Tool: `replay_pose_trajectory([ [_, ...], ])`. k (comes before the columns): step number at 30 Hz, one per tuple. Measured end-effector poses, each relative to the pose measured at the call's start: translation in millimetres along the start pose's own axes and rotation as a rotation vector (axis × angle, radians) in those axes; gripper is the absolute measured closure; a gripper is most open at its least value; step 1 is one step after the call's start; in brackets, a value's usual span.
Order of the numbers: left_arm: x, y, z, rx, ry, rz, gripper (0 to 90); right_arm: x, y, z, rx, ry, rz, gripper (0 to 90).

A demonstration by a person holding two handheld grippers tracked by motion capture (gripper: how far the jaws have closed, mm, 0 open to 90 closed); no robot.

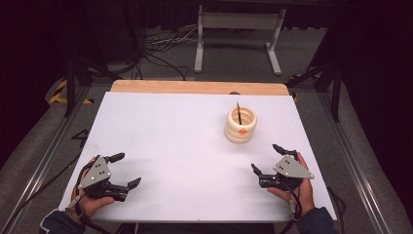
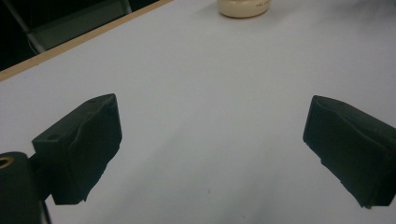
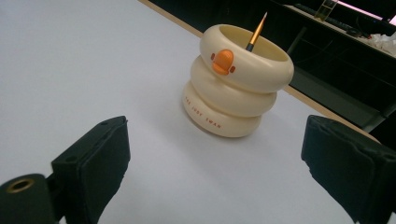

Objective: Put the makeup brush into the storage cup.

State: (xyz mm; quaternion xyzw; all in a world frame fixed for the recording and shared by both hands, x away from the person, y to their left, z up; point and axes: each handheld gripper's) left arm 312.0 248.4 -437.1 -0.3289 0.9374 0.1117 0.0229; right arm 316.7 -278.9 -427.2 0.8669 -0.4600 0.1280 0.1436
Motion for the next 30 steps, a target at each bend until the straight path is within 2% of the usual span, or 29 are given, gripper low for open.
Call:
replay_pose_trajectory([
  [11,-1.3,-1.7,-0.1,0.001,0.002,0.004,5.1,0.5,15.8,8.5,0.023,-0.011,-0.003,6.1],
  [19,-0.8,-3.1,-0.7,-0.001,0.000,0.010,5.1,4.5,27.8,18.0,0.003,-0.021,0.016,5.6],
  [30,0.9,-3.6,-0.3,-0.002,-0.003,0.014,5.1,2.2,27.6,17.8,-0.008,-0.013,0.021,6.0],
])
Point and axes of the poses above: each handheld gripper's, and its own axes: y roughly backward along the jaws, z roughly out of its underside, x roughly to its right, and after that the axes turned 13 degrees about x, right-handed
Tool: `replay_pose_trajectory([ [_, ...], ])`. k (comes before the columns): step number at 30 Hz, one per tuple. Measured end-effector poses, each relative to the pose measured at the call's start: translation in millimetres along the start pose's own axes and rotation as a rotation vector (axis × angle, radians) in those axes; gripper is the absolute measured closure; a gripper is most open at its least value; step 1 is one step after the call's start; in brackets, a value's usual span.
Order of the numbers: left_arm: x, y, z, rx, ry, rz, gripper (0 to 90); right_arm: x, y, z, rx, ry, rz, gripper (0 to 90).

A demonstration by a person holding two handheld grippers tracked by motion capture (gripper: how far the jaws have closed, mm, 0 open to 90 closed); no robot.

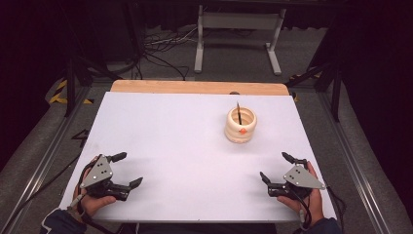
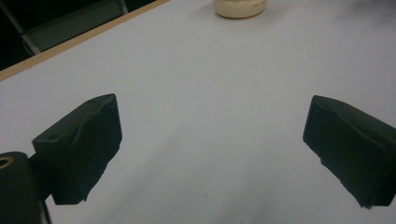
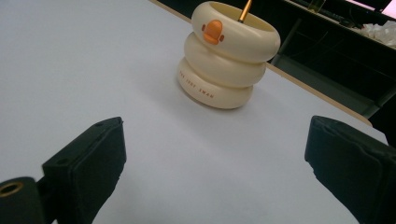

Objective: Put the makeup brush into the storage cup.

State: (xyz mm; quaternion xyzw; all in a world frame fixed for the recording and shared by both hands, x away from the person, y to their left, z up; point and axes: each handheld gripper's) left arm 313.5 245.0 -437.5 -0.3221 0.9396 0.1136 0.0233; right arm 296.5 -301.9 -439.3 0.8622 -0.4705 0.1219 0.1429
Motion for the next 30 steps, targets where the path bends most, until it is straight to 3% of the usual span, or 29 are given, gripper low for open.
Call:
replay_pose_trajectory([
  [30,-1.0,-1.9,1.0,-0.008,0.010,-0.005,5.4,-1.2,-3.4,-0.7,-0.011,0.007,0.008,6.6],
])
Point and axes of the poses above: each handheld gripper's, and its own axes: y roughly backward along the jaws, z roughly out of its underside, x roughly to its right, and after that the axes turned 13 degrees about x, right-handed
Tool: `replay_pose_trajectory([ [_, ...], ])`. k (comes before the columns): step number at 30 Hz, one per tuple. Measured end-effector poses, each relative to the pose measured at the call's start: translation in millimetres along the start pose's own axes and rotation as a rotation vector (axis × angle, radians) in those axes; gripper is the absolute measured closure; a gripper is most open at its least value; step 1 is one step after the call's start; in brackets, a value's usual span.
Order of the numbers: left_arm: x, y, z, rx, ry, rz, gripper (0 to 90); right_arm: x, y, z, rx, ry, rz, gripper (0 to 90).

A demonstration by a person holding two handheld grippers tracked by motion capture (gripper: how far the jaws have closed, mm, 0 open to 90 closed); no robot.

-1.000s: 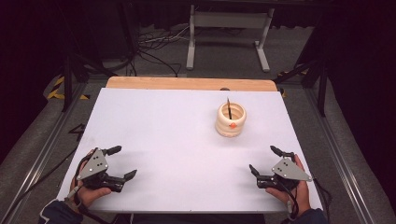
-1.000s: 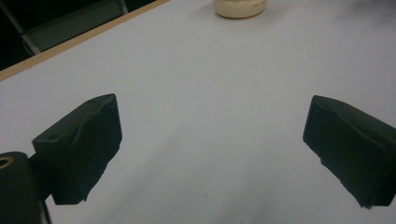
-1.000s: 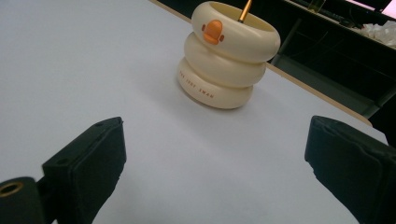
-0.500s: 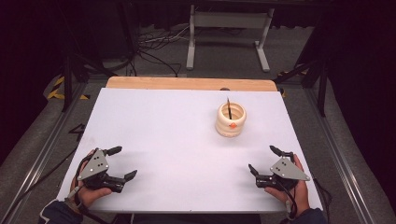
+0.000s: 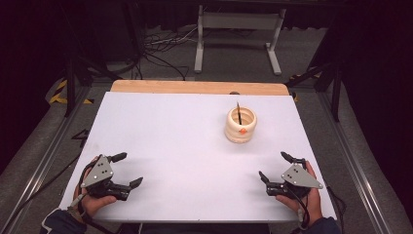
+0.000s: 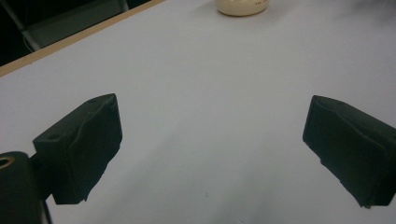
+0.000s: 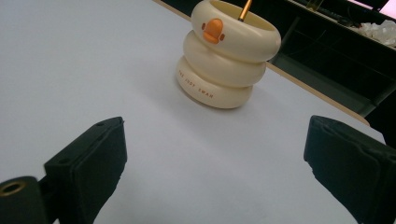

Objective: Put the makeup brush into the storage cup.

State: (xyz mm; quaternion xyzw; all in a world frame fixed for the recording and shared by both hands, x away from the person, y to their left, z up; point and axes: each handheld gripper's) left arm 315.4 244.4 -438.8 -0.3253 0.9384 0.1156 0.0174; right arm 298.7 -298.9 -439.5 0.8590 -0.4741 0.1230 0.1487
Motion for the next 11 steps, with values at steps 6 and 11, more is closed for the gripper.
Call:
replay_pose_trajectory([
  [6,0.3,-1.3,-0.2,-0.003,-0.003,0.005,5.4,1.6,-0.5,0.4,0.002,-0.017,0.009,6.7],
  [11,-0.3,-1.8,0.0,-0.003,0.000,0.002,5.4,2.4,-0.1,1.0,0.000,-0.017,0.015,6.7],
])
Point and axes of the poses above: each handheld gripper's, and its own axes: y roughly backward along the jaws, z roughly out of its underside, x roughly to its right, and after that the axes turned 13 degrees about x, right-handed
